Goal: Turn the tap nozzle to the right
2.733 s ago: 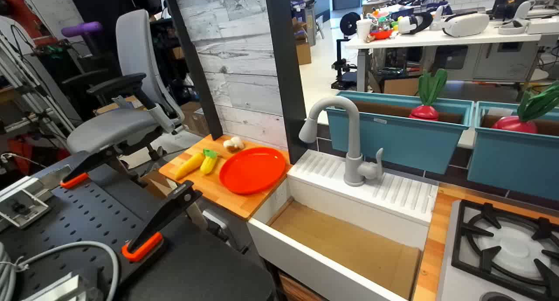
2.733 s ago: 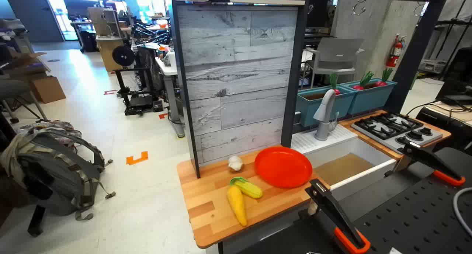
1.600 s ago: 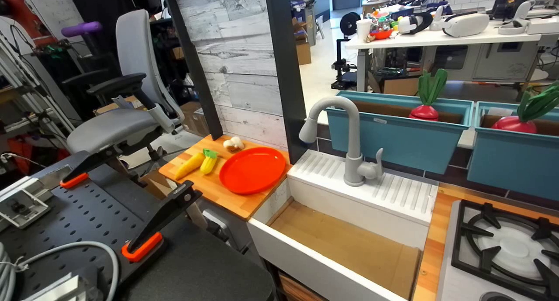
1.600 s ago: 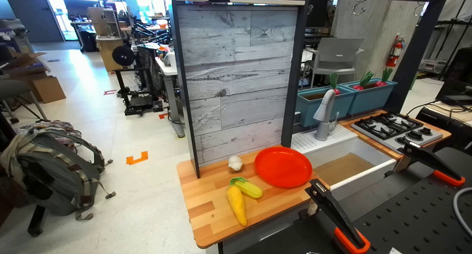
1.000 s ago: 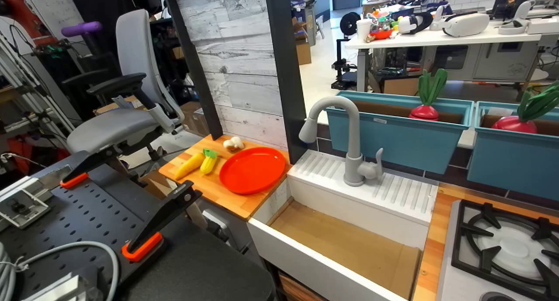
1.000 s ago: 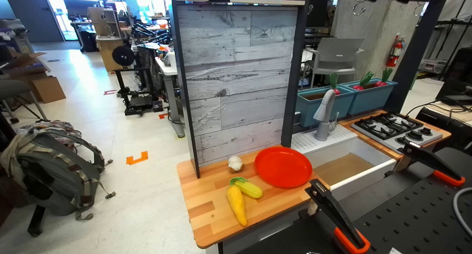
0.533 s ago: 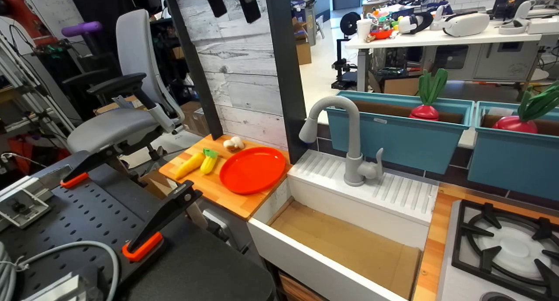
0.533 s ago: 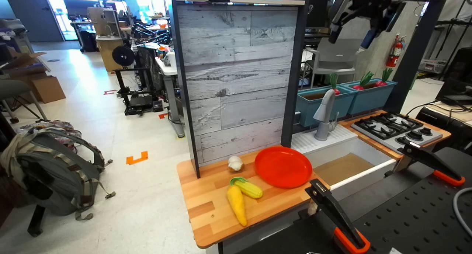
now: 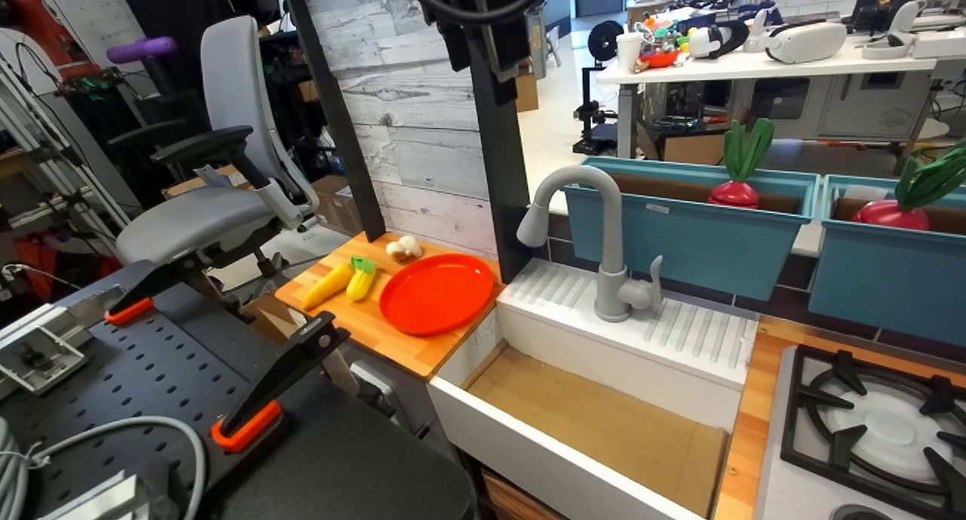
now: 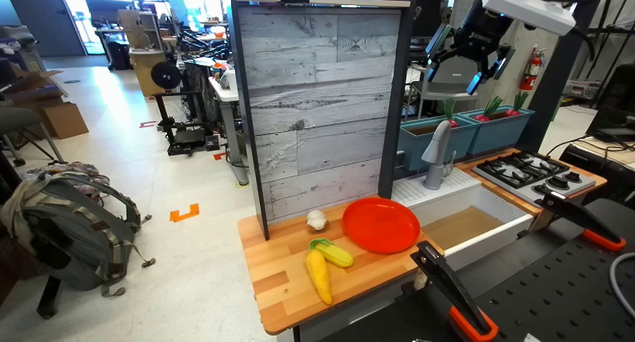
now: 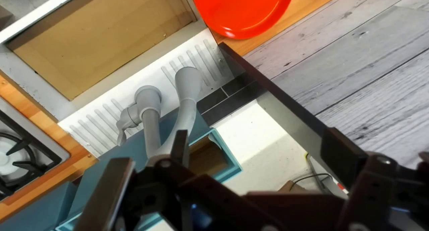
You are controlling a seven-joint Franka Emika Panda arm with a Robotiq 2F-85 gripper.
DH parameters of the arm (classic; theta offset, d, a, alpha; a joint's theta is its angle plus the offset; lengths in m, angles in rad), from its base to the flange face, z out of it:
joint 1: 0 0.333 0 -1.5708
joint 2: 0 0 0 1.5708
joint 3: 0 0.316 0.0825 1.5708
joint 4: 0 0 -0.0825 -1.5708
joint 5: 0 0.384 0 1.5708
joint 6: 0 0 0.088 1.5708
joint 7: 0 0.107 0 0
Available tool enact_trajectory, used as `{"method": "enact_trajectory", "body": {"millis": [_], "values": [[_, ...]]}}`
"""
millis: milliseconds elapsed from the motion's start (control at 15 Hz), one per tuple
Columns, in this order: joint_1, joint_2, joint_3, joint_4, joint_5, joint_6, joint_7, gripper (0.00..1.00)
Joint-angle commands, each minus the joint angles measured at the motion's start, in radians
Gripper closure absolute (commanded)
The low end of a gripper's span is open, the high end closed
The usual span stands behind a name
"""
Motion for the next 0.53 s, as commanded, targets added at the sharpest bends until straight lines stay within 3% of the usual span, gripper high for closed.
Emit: {"method": "enact_trajectory", "body": {"millis": [0,467], "values": [[-0.075,0.071,0.044,0.067,0.045,0.020,-0.022,0.00],[-0.089,0.183,0.048,0.133,0.001,0.053,0.029,0.00]]}}
